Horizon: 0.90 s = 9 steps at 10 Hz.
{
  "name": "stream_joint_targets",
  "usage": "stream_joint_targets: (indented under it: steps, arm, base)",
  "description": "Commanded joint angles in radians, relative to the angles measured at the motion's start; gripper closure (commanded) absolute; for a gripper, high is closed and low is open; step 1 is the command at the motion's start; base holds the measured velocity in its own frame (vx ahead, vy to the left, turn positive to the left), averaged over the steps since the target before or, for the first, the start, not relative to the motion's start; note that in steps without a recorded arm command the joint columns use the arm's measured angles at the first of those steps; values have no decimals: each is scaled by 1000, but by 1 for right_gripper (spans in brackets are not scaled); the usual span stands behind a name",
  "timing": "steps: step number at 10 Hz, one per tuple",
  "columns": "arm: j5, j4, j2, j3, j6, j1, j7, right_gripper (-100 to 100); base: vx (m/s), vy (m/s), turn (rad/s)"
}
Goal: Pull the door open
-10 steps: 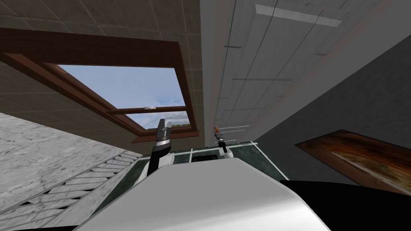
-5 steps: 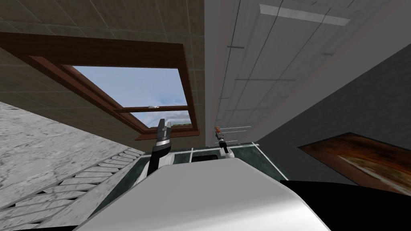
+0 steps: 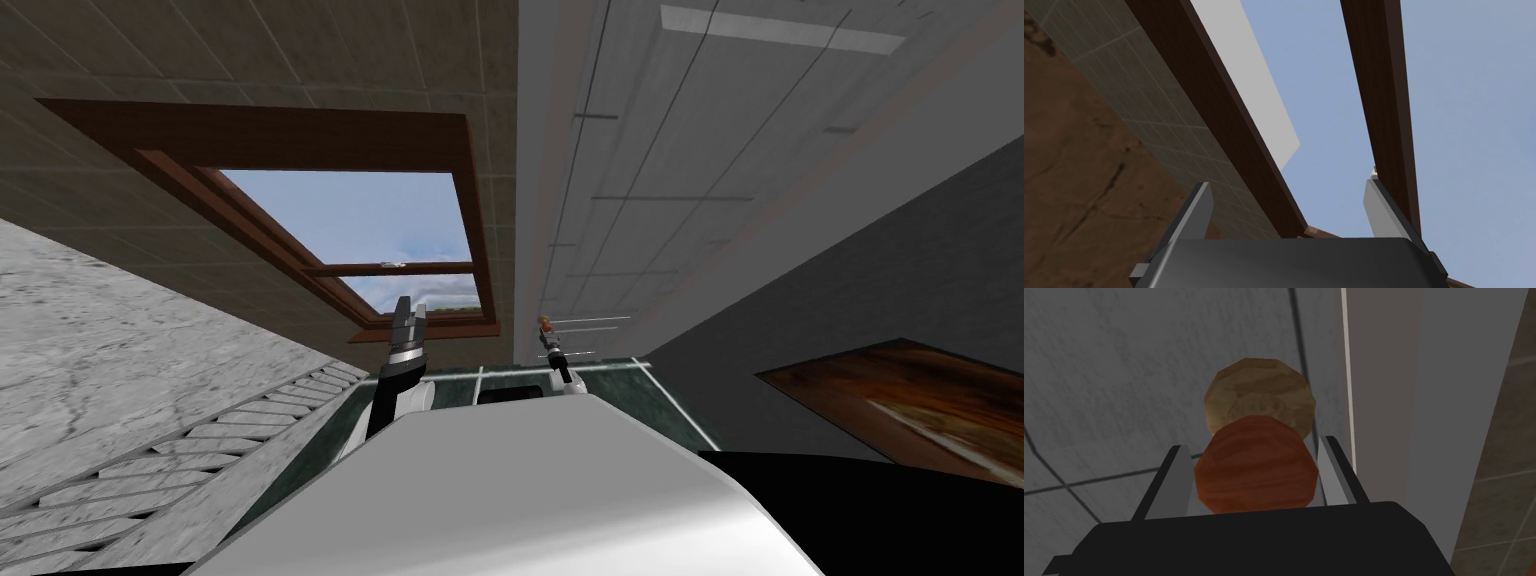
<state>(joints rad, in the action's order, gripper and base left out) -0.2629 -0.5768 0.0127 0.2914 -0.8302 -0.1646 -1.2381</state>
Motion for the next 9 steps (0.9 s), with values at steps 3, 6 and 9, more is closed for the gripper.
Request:
stream_joint_targets:
  steps: [3,6,9]
  arm:
    - [26,7,20,2,-6,2,85,100]
    - [52,9,36,-3,-7,7,174,100]
    - [73,11,47,-8,-8,9,248,100]
  base:
    - [-19,6,58]
    - [-21,5,71]
    - [-18,2,58]
